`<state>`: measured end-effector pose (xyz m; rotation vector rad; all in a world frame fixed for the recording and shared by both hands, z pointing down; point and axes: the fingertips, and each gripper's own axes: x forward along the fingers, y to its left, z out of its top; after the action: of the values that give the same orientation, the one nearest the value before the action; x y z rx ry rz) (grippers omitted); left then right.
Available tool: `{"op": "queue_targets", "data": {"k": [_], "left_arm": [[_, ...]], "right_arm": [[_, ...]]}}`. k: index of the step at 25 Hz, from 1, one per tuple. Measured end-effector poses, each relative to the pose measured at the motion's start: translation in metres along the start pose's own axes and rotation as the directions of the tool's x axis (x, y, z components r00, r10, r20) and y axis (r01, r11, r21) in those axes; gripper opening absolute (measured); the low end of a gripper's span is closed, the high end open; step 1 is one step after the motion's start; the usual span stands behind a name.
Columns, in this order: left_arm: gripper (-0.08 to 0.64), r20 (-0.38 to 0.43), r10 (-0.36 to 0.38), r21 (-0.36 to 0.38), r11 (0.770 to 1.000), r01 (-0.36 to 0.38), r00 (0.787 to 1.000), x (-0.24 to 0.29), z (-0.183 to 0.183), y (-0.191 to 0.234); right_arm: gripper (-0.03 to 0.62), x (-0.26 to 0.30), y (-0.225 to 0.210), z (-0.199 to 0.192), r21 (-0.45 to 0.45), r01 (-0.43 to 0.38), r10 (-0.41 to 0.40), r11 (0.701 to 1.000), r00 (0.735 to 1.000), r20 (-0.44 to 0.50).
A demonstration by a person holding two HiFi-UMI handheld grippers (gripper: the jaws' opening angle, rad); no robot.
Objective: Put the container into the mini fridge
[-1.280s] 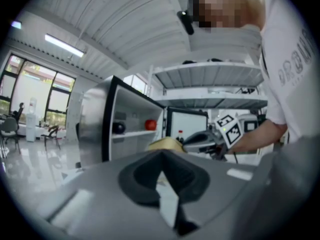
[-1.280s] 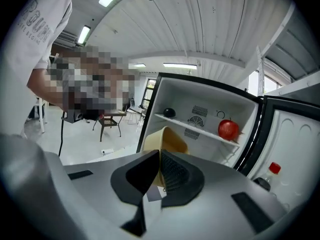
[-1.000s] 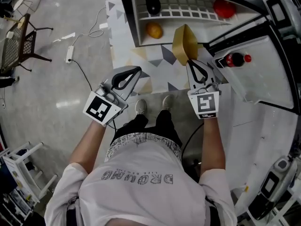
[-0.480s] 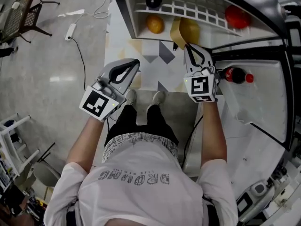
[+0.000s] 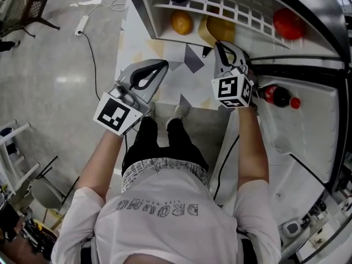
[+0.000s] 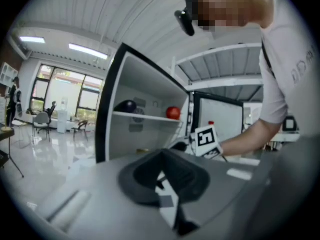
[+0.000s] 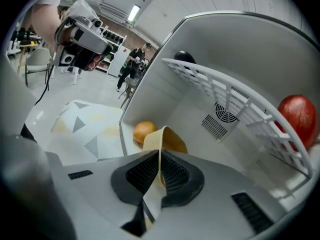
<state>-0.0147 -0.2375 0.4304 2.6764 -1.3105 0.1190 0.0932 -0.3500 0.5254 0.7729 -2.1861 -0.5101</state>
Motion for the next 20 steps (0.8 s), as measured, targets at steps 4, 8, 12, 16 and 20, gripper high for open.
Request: {"op": "queue_targets", "data": {"k": [4,8,12,16,20], "left_arm": [[0.008,0.006,0.008,-0.008,1.000,-0.008,1.000,-0.001,-0.005,0.002],[0.008,0.012,0.020,-0.018,1.000,-0.020,1.000,-0.004,-0.011,0.005],[0.008,0.009,0.025,-0.020,1.000,-0.025,1.000,-0.006,-0.018,0.007],[0.008,0.007,0.038,-0.031,0.999,-0.038,0.999,-0.009,-0.024,0.012],[0.008,0.011,0.046,-0.034,0.998,-0.045,0.999,-0.010,-0.027,0.015]], "right_arm": [[0.012,0.014,0.002,-0.006,-0.064,0.000,-0.002,0.998,1.000,-0.030],[0.013,0.026,0.008,-0.008,-0.159,-0.003,-0.006,0.987,0.999,-0.054],[0.014,0.036,0.015,-0.010,-0.205,-0.013,-0.003,0.979,0.997,-0.077],[0.014,0.043,0.019,-0.012,-0.225,-0.017,-0.003,0.974,0.996,-0.088],[0.014,0.049,0.023,-0.017,-0.248,-0.023,-0.002,0.968,0.995,-0.101]]}}
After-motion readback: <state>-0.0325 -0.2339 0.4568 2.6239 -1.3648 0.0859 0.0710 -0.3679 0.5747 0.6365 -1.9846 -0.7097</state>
